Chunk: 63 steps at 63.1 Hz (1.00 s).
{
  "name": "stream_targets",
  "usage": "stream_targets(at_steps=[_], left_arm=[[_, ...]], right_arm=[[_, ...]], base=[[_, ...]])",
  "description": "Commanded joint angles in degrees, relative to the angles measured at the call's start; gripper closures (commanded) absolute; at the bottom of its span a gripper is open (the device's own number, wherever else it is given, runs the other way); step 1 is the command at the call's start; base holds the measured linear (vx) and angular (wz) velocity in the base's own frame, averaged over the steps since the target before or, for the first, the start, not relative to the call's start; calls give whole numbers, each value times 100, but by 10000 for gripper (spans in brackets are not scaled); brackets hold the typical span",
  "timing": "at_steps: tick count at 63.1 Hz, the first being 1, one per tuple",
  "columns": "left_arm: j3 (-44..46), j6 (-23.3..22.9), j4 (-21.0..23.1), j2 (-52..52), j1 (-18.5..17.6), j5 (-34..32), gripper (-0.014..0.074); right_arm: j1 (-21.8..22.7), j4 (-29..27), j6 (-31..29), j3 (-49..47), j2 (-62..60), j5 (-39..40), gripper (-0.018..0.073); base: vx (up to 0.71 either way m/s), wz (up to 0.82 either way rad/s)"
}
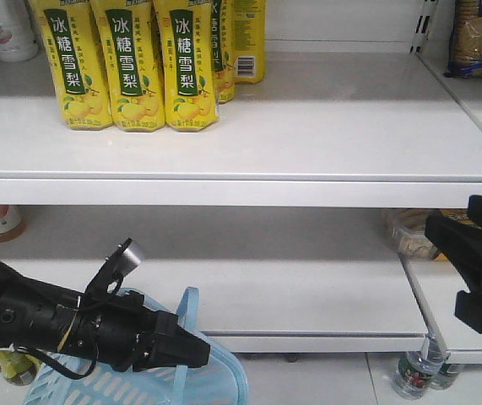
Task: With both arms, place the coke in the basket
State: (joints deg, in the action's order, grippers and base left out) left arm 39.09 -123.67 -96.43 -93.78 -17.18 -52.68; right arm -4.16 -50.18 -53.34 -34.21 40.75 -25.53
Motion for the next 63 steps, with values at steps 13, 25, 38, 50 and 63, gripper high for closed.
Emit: stream_targets(at_steps=[13, 25, 38, 50, 63], left_arm=[[182, 89, 529, 282, 8, -156, 601], [182, 89, 529, 282, 8, -156, 601], [182, 89, 529, 282, 8, -156, 601], [182, 89, 529, 282, 8, -156, 601], [182, 89, 529, 282, 8, -156, 601]], right_arm=[[341, 1587, 987, -165, -541, 357, 175], [341, 2374, 1786, -165, -979, 374, 175], [341, 3599, 3014, -165, -1193, 179, 175], [341, 4470, 3943, 124, -1339, 339, 175], [341, 4536, 4391, 965, -1767, 1064, 175]], base=[[0, 0], [0, 0], [0, 0], [0, 0], [0, 0]])
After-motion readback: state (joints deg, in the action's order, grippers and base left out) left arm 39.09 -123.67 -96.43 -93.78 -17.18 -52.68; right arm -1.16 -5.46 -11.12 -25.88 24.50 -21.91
